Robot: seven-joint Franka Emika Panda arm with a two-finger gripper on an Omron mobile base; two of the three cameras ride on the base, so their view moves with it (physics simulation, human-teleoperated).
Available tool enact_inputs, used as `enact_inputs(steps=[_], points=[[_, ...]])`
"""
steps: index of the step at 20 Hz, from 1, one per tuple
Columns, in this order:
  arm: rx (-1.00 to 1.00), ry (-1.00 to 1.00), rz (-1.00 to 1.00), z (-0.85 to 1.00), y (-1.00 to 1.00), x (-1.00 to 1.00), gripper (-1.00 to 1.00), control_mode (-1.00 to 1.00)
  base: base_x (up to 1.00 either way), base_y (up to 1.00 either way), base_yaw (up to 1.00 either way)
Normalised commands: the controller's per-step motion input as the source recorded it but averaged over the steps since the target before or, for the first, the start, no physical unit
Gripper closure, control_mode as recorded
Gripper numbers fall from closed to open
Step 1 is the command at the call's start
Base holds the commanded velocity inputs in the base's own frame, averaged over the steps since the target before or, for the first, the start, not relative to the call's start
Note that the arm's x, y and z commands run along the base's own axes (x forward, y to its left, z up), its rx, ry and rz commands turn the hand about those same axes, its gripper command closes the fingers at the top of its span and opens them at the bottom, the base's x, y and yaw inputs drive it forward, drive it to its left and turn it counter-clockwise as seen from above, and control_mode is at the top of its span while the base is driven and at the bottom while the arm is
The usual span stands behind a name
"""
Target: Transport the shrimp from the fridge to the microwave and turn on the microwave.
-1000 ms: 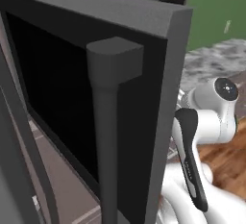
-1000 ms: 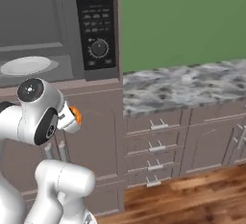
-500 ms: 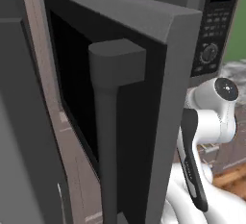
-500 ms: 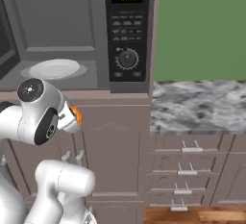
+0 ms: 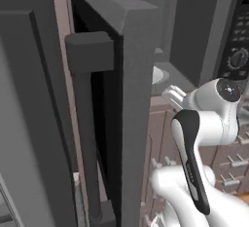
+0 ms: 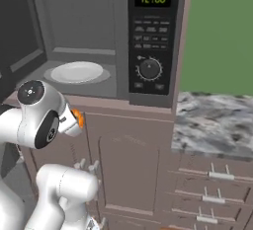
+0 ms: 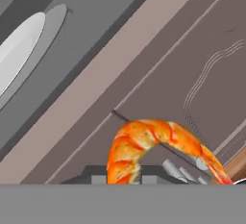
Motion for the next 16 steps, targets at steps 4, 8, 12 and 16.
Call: enact_inputs(steps=[4, 8, 12, 16], points=[[0.00, 0.00, 0.00, 0.00, 0.00, 0.00, 1.00, 1.00, 0.55, -0.26, 0.40], [0.00, 0.00, 0.00, 0.00, 0.00, 0.00, 1.00, 1.00, 0.51, -0.31, 0.35], [0.00, 0.00, 0.00, 0.00, 0.00, 0.00, 1.00, 1.00, 0.45, -0.31, 0.38], [0.00, 0.00, 0.00, 0.00, 0.00, 0.00, 1.00, 1.00, 0.64, -0.33, 0.39]])
